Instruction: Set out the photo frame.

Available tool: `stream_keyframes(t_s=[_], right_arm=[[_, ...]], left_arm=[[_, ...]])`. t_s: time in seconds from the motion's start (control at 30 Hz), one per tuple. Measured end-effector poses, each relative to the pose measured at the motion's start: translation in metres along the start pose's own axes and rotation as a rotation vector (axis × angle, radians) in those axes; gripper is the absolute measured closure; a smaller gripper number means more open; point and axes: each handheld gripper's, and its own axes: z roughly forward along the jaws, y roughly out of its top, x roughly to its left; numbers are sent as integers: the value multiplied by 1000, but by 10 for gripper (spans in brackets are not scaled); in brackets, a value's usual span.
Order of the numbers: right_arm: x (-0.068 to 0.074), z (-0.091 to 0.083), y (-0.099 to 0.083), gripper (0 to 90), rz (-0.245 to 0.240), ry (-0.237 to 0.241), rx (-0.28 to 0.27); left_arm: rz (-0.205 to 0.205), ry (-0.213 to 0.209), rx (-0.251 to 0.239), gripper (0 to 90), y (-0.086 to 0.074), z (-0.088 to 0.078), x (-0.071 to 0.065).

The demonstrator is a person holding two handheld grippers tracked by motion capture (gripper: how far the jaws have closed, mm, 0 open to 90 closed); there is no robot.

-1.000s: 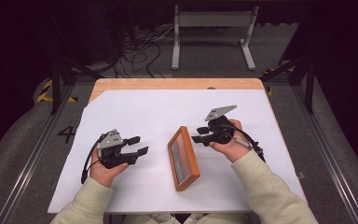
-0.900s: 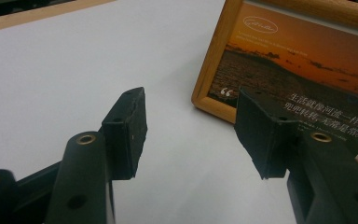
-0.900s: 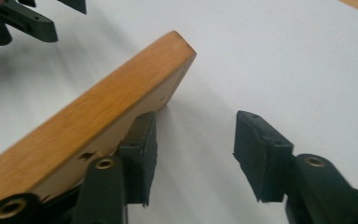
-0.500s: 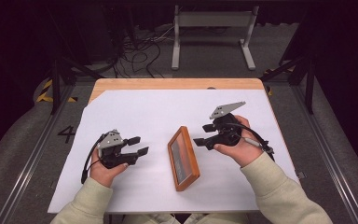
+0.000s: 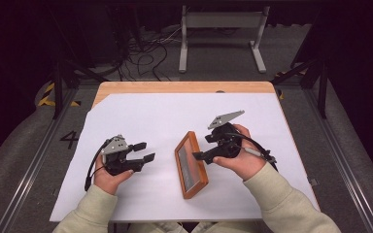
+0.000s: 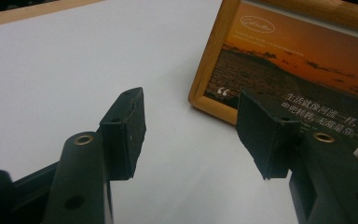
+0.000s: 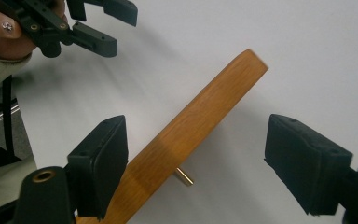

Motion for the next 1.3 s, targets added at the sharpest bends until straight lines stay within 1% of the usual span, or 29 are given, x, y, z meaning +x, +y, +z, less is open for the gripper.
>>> stream_keyframes(t_s=[0.13,0.17,0.23,0.3,0.37,0.47,0.6,0.67,0.7,0.73,0.8,0.87,0.9,1.13,1.2,1.23,1.27,1.3], right_arm=[[1,13,0,215,17,22,34],[1,16,1,214,20,26,41],[1,22,1,214,27,30,57],[1,29,0,213,36,40,73],[2,35,0,219,49,48,97],[3,40,0,221,56,49,113],[3,43,1,237,64,51,127],[4,46,1,257,71,54,139],[4,47,0,272,71,56,148],[4,49,0,308,75,59,160],[5,49,0,325,76,59,163],[7,52,0,359,72,66,186],[7,52,0,359,72,66,186],[6,52,1,409,103,70,209],[7,52,1,437,124,59,214],[8,52,1,449,130,54,216],[8,51,1,460,138,48,219],[9,51,1,479,160,48,225]], left_arm=[[4,0,1,428,0,0,0],[-5,0,3,428,0,0,0],[-5,-1,2,428,0,0,0],[5,0,2,428,0,0,0],[4,0,2,428,0,0,0],[1,-1,2,429,0,0,0],[5,-2,3,429,0,0,0],[-2,-5,5,429,0,0,0],[2,-6,5,429,0,0,0],[4,-5,5,429,0,0,0],[8,-6,6,429,0,0,0],[3,-7,7,430,0,0,-1],[3,-7,7,430,0,0,-1],[6,-8,9,430,0,1,-1],[1,-9,11,431,0,1,-1],[13,-3,7,431,0,1,-1],[8,-5,9,431,0,1,-1],[8,-5,9,431,0,1,-1]])
